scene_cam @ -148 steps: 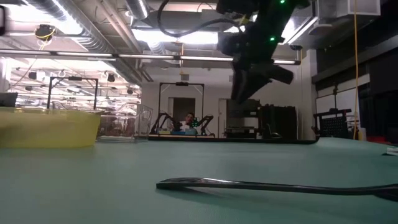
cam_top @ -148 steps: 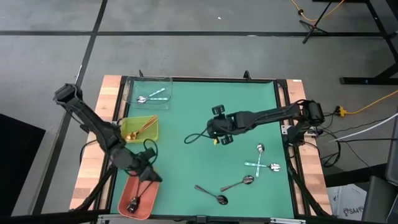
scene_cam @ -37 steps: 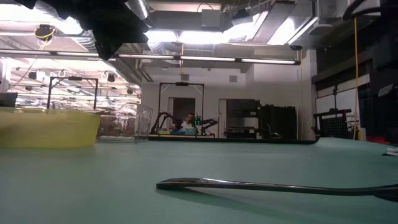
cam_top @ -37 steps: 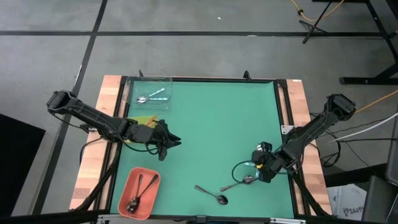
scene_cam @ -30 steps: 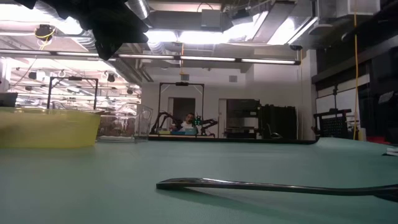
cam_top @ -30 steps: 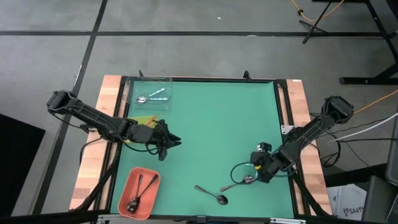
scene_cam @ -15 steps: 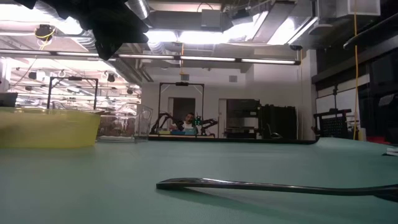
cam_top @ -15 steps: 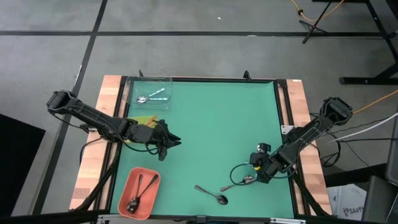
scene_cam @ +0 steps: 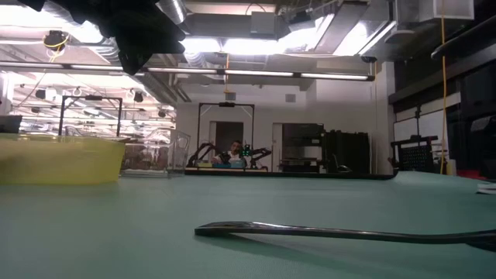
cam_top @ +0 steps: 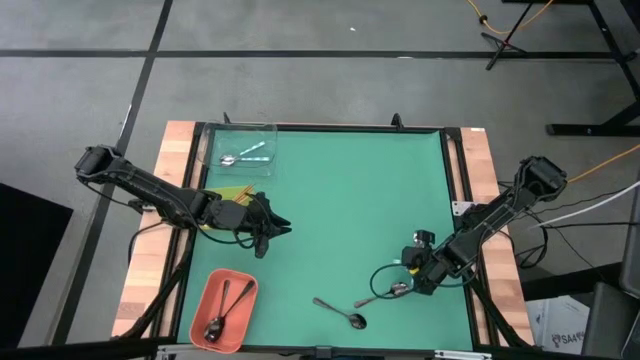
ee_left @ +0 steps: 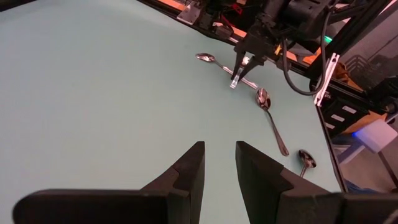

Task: Sort silverware by color (type)
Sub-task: Put the white spoon into the transparent bin

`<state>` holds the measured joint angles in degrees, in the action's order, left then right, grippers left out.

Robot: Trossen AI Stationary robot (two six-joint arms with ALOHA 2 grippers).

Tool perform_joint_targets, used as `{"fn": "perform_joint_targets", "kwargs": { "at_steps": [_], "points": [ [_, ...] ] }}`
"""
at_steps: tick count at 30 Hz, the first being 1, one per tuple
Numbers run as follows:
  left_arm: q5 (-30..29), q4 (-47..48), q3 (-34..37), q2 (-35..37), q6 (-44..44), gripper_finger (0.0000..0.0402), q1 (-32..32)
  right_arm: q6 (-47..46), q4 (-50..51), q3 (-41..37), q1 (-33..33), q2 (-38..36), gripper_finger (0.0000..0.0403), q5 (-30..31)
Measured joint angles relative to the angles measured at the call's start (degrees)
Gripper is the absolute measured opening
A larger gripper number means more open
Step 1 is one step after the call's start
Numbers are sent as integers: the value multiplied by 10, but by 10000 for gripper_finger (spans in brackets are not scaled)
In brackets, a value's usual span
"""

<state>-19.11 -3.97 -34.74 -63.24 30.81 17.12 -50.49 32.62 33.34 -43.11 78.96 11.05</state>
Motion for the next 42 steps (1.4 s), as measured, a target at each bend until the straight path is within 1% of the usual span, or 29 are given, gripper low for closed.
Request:
{"fn": "perform_joint_targets", "kwargs": {
  "at_steps": [2,4,9,13,17,22,25,28,30,34,37,40,42],
  "points": [
    [0,0,0,0,0,85,0,1,1,1,0,0,15,-1],
    [0,0,0,0,0,85,0,20,5,6,0,1,7,-4],
    [-12,0,0,0,0,85,0,104,7,44,6,2,15,-7],
    [-14,0,0,0,0,85,-4,198,7,82,38,2,9,-5],
    [-14,0,0,0,0,85,-14,351,5,128,92,2,5,-1],
    [-14,0,0,0,0,85,-24,575,-7,184,173,1,13,9],
    [-13,0,0,0,0,85,-28,727,-52,204,219,1,14,8],
    [-13,0,0,0,0,85,-28,890,-111,212,261,1,15,-18],
    [-13,0,0,0,0,85,-28,978,-154,212,286,3,15,-34],
    [-14,0,0,-1,-6,85,-28,1079,-232,212,327,25,15,-39],
    [-18,-2,0,-1,-20,85,-28,1158,-273,212,344,50,15,-40],
    [-29,-7,0,-1,-20,85,-34,1264,-307,212,348,78,16,-23],
    [-36,-12,0,-1,-16,85,-42,1340,-331,212,345,97,16,2]
  ]
}}
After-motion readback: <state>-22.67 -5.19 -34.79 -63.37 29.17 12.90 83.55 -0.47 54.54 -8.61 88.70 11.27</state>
